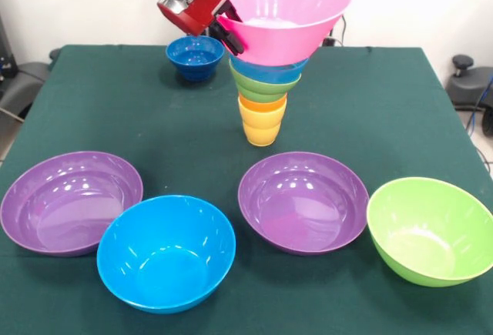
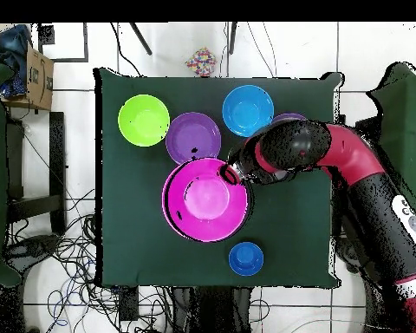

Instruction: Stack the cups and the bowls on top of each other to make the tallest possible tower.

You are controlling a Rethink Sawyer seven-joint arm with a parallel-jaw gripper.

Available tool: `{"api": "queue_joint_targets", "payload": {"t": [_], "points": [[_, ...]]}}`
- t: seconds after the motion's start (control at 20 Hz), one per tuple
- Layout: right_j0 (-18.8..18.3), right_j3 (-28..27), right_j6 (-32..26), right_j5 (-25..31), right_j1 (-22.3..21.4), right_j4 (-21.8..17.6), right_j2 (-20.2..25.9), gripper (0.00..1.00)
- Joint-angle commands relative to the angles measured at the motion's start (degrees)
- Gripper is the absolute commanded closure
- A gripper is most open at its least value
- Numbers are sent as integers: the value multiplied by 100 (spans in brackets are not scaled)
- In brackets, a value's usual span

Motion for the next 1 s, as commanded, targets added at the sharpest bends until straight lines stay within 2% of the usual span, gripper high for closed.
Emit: {"api": "queue_joint_targets", "payload": {"t": [0.05, 1.0], "points": [[12, 334, -220, -348, -66, -203, -193, 100], [-1, 497, -194, -647, -34, -223, -238, 100]]}}
